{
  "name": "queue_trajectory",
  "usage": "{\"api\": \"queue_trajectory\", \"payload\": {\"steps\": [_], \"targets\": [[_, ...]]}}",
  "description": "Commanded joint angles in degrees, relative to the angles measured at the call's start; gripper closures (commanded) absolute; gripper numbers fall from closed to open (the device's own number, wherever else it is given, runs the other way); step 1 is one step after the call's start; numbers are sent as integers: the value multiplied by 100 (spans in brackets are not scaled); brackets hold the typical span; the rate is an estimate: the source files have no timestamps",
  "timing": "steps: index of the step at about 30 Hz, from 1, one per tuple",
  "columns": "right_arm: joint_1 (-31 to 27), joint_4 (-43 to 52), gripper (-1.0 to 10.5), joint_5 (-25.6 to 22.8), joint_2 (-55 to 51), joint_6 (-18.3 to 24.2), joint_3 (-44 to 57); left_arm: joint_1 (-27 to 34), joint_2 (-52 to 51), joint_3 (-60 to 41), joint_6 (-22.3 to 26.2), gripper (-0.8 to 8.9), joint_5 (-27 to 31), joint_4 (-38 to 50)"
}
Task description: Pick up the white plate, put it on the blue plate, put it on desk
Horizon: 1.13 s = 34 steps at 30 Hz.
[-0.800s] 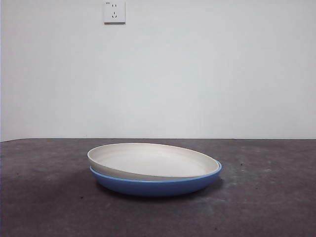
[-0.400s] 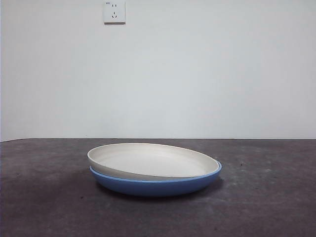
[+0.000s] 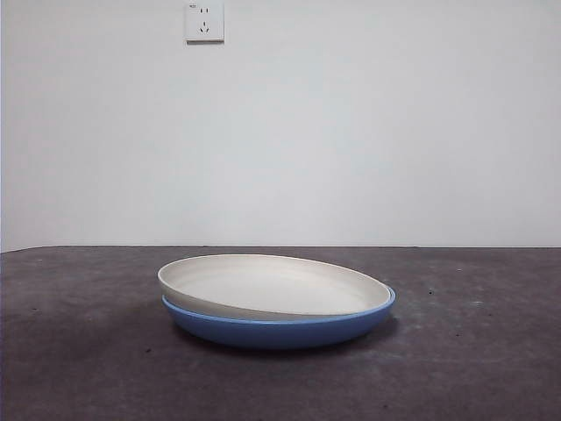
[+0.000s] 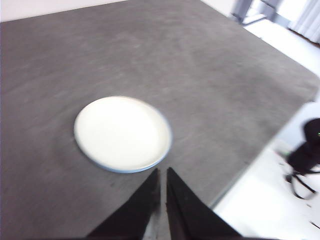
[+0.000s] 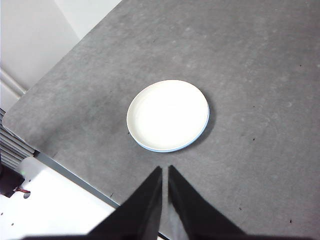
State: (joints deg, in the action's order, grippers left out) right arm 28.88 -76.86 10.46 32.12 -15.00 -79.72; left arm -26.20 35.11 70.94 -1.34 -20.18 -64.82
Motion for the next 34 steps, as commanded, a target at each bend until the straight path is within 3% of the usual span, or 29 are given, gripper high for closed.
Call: {"api": "queue_trajectory", "payload": {"steps": [1, 4, 11, 15, 18, 25, 34], "targets": [[35, -409, 930, -2, 28, 46, -92, 638, -48, -330, 76, 793, -83, 98], [35, -409, 930, -2, 28, 46, -92, 1346, -402, -1237, 74, 793, -81, 966], [35, -409, 930, -2, 28, 46, -92, 2350, -1668, -4251, 66, 793, 28, 4577], [35, -409, 930, -2, 28, 46, -92, 2564, -2269, -5580, -136, 793, 951, 5674], [35, -409, 930, -2, 28, 46, -92, 2583, -2601, -6161, -146, 793, 1434, 5722], [35, -409, 930, -4, 28, 46, -92, 2583, -2966, -6760, -120, 793, 1827, 5670], [35, -409, 930, -2, 28, 46, -92, 2583, -3440, -7029, -116, 793, 1895, 5399]]}}
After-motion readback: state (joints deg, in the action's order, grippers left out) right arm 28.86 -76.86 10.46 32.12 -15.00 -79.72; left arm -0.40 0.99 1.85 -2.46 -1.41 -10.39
